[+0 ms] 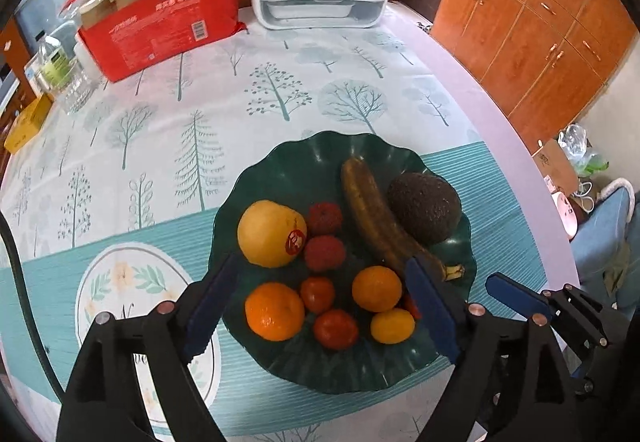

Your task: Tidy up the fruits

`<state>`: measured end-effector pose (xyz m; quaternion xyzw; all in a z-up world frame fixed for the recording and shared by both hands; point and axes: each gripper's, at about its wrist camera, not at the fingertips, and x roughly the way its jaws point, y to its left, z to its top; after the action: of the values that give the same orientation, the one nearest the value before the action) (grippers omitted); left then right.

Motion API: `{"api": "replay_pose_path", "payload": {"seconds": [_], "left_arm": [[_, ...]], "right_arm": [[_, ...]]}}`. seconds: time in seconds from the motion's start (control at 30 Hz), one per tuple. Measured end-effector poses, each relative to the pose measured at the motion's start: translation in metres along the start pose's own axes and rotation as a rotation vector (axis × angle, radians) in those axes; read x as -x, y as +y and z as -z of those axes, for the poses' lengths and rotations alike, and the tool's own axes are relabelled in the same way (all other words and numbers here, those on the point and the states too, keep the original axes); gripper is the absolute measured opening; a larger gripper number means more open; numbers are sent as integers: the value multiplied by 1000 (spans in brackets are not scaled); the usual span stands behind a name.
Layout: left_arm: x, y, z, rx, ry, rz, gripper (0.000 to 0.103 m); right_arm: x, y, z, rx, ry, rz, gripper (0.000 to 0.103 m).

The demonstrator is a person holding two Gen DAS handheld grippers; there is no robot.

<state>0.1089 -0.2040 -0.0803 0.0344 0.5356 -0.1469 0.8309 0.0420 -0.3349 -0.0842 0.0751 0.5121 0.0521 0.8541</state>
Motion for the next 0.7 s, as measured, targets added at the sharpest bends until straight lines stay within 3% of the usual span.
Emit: {"api": "replay_pose_path", "payload": {"seconds": [0.3, 0.7], "left_arm": [[15, 12, 13, 47, -15, -35, 90], [55, 44, 43, 106, -39, -134, 90]], "right_arm": [[4, 9, 5, 14, -3, -17, 42], [12, 45, 9, 52, 13, -42, 42]]}}
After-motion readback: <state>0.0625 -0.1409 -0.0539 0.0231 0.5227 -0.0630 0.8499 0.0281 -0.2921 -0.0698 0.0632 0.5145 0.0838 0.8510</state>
